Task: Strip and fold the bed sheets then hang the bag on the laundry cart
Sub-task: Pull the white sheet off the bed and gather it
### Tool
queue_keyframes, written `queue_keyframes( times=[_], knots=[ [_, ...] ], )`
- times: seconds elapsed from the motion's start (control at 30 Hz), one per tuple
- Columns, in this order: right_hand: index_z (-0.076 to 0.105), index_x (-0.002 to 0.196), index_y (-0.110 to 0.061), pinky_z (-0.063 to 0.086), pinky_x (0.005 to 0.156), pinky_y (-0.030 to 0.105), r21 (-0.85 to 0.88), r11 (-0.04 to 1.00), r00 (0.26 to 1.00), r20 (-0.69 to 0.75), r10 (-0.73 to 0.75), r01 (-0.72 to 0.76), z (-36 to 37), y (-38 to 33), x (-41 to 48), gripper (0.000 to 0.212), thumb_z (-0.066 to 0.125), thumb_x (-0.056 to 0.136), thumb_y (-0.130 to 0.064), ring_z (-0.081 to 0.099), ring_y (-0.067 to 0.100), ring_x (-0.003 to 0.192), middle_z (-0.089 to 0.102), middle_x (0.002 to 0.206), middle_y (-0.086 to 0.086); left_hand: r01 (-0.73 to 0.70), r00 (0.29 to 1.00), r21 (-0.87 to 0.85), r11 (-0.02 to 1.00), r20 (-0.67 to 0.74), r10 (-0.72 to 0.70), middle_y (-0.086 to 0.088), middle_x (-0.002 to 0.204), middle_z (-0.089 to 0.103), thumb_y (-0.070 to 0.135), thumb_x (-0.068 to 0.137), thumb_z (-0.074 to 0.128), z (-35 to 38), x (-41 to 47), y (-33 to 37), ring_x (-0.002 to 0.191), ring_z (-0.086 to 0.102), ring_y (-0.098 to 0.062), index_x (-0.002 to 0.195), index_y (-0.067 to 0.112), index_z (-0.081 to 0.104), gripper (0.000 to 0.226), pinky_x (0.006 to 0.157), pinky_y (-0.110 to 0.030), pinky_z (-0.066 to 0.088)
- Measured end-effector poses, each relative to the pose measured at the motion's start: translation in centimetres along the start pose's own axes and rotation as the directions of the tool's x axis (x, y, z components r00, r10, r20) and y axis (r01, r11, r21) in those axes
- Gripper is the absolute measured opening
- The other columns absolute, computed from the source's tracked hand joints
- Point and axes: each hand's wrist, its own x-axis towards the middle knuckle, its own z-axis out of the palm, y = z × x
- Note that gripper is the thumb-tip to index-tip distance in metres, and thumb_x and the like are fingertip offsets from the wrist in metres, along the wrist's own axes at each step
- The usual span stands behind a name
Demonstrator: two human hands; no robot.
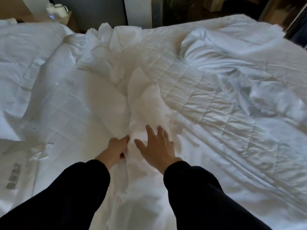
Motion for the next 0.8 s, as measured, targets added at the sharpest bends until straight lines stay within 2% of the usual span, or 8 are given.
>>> queue_keyframes(
  times=[0.07, 0.17, 0.27, 0.33, 0.47, 0.63, 0.7, 0.8],
  knots=[
    [0.009, 0.150, -0.031, 0.019, 0.108, 0.062, -0.104, 0.995, 0.997, 0.071, 0.012, -0.004, 1.5, 0.0, 1.8, 0.070, 0.040, 0.092, -0.057, 0.003, 0.036, 0.144, -0.002, 0.158, 0.013, -0.052, 0.997, 0.030, 0.998, -0.059, 0.054, -0.021, 0.093, 0.065, 0.024, 0.093, 0.056, 0.1, 0.5, -0.1, 0.090, 0.064, -0.035, 0.090, -0.002, 0.060, 0.026, 0.079, -0.045, 0.054],
    [0.001, 0.150, -0.036, 0.002, 0.108, 0.069, -0.156, 0.987, 0.994, 0.098, 0.054, -0.038, 3.5, 0.9, 2.9, 0.069, 0.038, 0.094, -0.055, -0.012, 0.039, 0.144, -0.015, 0.158, 0.013, -0.156, 0.926, 0.173, 0.972, -0.318, 0.205, -0.029, 0.119, 0.057, 0.025, 0.101, 0.040, -2.3, 1.2, 0.2, 0.112, 0.055, -0.040, 0.116, -0.012, 0.054, 0.043, 0.097, -0.043, 0.045],
    [0.001, 0.150, -0.036, -0.001, 0.107, 0.070, -0.238, 0.961, 0.977, 0.122, 0.172, -0.140, 4.3, 2.2, 3.0, 0.063, 0.029, 0.096, -0.055, -0.011, 0.040, 0.144, -0.012, 0.158, 0.016, -0.145, 0.798, 0.267, 0.953, -0.537, 0.272, -0.037, 0.122, 0.053, 0.020, 0.103, 0.034, -8.7, 1.4, 1.2, 0.115, 0.051, -0.046, 0.118, -0.017, 0.052, 0.044, 0.099, -0.045, 0.039],
    [0.014, 0.147, -0.036, 0.008, 0.106, 0.069, -0.328, 0.926, 0.962, 0.130, 0.239, -0.186, 4.3, 3.4, 3.0, 0.056, 0.028, 0.096, -0.053, 0.005, 0.040, 0.142, 0.005, 0.156, 0.017, -0.070, 0.753, 0.329, 0.942, -0.602, 0.267, -0.041, 0.113, 0.054, 0.010, 0.100, 0.038, -14.3, 2.5, 1.0, 0.110, 0.052, -0.051, 0.112, -0.019, 0.053, 0.035, 0.092, -0.048, 0.040],
    [0.043, 0.129, -0.024, 0.030, 0.100, 0.051, -0.364, 0.918, 0.987, -0.022, 0.161, -0.158, 3.7, 3.7, 4.1, 0.043, 0.033, 0.095, -0.049, 0.039, 0.032, 0.122, 0.040, 0.131, 0.011, 0.102, 0.818, 0.411, 0.906, -0.553, 0.159, -0.039, 0.117, 0.054, 0.019, 0.099, 0.046, -19.5, 4.1, -1.1, 0.111, 0.052, -0.050, 0.114, -0.019, 0.053, 0.042, 0.089, -0.043, 0.040],
    [0.014, 0.149, -0.025, 0.011, 0.114, 0.053, -0.274, 0.941, 0.977, -0.132, 0.167, -0.198, 2.9, 5.3, 8.9, 0.061, 0.034, 0.097, -0.049, 0.005, 0.033, 0.145, 0.002, 0.158, 0.016, 0.060, 0.856, 0.435, 0.898, -0.486, 0.178, -0.032, 0.119, 0.057, 0.050, 0.081, 0.069, -14.7, 3.9, -2.7, 0.112, 0.054, -0.045, 0.121, -0.012, 0.048, 0.077, 0.092, -0.042, 0.043],
    [0.011, 0.150, -0.026, 0.011, 0.113, 0.052, -0.262, 0.926, 0.961, -0.129, 0.246, -0.272, 3.0, 7.6, 9.9, 0.068, 0.037, 0.094, -0.054, 0.007, 0.033, 0.144, 0.009, 0.157, 0.014, 0.000, 0.848, 0.527, 0.850, -0.450, 0.278, -0.032, 0.117, 0.057, 0.043, 0.084, 0.068, -13.4, 3.6, -3.4, 0.109, 0.055, -0.046, 0.120, -0.008, 0.044, 0.067, 0.090, -0.044, 0.043],
    [0.020, 0.144, -0.022, 0.026, 0.103, 0.048, -0.314, 0.892, 0.941, -0.205, 0.271, -0.325, 3.6, 8.9, 10.1, 0.071, 0.043, 0.089, -0.060, 0.032, 0.034, 0.130, 0.034, 0.140, 0.015, -0.045, 0.828, 0.757, 0.652, -0.337, 0.448, -0.033, 0.107, 0.059, 0.039, 0.092, 0.056, -15.0, 3.8, -4.2, 0.101, 0.057, -0.048, 0.119, -0.001, 0.043, 0.050, 0.083, -0.047, 0.044]
  ],
)
